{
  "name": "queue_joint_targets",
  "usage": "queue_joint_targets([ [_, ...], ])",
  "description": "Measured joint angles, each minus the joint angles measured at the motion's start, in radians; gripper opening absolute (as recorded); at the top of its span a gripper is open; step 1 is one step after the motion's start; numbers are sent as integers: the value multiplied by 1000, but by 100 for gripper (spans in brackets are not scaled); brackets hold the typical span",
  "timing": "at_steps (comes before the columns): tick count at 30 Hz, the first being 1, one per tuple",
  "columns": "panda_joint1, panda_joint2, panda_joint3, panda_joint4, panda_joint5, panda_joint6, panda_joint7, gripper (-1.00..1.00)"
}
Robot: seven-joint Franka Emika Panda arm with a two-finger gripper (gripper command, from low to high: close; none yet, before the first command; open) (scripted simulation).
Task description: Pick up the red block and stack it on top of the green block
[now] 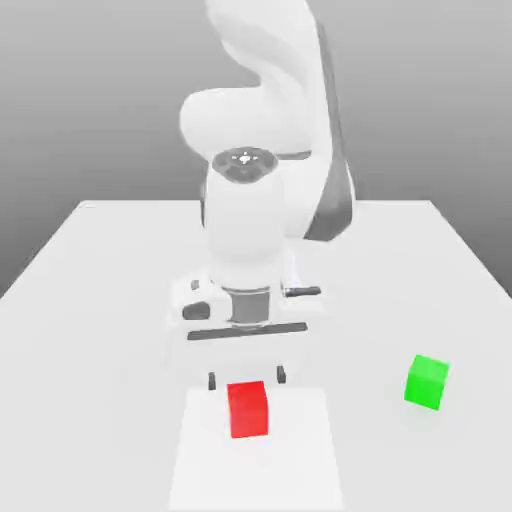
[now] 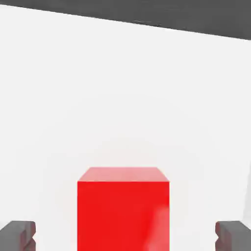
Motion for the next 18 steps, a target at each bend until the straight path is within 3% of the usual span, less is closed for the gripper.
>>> queue_joint_targets([
  [2,-20,59,25,7,19,50,-13,0],
  [3,-32,89,39,10,29,75,-20,-100],
  [10,-37,96,44,11,28,81,-19,-100],
  [18,-33,-115,21,-19,-45,-99,34,-100],
])
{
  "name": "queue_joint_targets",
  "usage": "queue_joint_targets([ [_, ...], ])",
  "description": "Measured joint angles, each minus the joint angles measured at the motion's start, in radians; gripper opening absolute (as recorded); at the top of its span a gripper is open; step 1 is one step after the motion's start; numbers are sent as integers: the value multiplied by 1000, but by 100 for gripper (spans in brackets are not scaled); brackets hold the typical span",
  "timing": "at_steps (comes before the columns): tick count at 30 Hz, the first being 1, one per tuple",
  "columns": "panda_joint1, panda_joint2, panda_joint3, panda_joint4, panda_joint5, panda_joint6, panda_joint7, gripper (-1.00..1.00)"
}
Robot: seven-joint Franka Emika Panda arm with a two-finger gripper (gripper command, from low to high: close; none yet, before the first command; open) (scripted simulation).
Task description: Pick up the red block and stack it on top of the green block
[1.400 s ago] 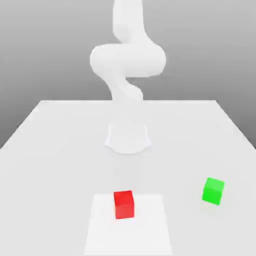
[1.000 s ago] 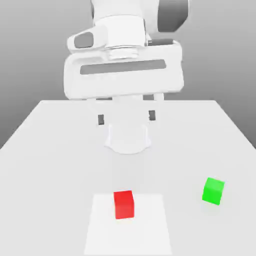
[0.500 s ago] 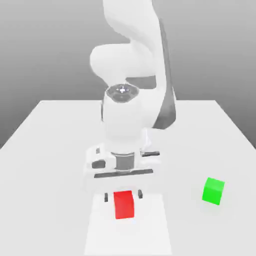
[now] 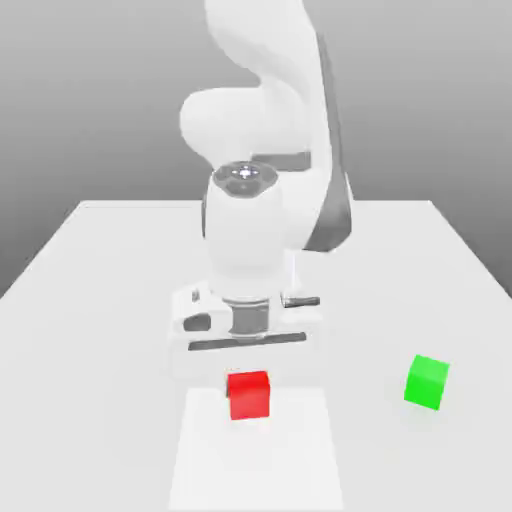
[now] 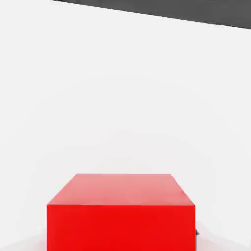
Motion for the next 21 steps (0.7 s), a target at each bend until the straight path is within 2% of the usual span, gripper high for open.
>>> queue_joint_targets([
  [2,-3,-31,12,-3,-2,-30,-41,-100],
  [21,444,-100,180,48,26,-152,-898,-100],
])
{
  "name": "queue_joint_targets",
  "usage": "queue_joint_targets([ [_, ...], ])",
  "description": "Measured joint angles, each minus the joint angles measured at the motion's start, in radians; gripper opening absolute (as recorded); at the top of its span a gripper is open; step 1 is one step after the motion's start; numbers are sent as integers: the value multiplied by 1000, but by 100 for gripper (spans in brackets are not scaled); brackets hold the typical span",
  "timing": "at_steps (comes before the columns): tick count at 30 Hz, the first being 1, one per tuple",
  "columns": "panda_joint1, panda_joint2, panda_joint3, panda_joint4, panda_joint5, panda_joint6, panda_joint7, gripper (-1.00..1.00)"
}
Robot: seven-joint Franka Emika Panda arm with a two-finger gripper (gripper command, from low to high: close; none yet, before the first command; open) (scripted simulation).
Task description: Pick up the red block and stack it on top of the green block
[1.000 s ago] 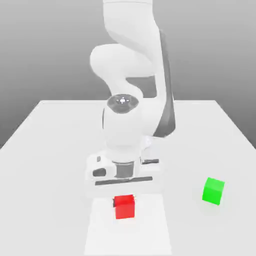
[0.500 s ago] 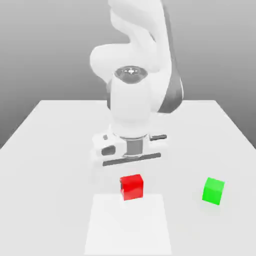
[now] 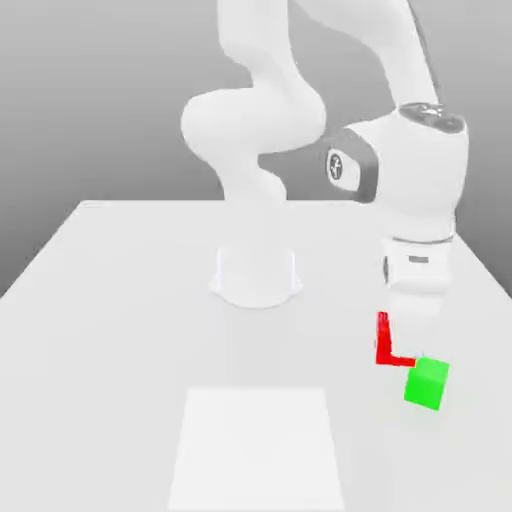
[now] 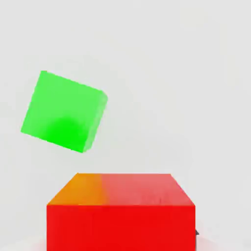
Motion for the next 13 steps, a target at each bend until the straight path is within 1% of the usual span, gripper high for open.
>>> queue_joint_targets([
  [3,60,-9,29,8,4,-16,-135,-100],
  [4,69,8,34,11,1,-2,-155,-100],
  [9,79,164,23,19,-55,145,-135,-100],
  [10,83,195,15,20,-72,174,-123,100],
  [13,83,195,15,20,-72,174,-123,100],
])
